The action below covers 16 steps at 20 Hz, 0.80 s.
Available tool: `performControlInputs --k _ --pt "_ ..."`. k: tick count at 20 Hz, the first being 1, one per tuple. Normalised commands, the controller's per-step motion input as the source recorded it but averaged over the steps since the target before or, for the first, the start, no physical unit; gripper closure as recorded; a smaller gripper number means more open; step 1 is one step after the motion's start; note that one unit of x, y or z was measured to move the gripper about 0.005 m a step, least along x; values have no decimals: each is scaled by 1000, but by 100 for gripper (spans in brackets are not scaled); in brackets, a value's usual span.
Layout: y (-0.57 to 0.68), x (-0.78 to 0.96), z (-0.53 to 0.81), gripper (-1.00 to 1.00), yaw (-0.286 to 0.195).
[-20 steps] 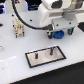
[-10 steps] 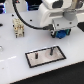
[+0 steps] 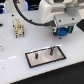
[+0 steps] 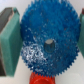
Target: Insert the blue gear onto the right peg, followed by the red gear
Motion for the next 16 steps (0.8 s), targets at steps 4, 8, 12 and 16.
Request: performControlInputs --k 4,8,12,16 --pt "-65 569 497 100 0" --pt "-241 634 465 100 0" --pt "-297 680 450 100 0" --pt "-360 697 440 100 0"
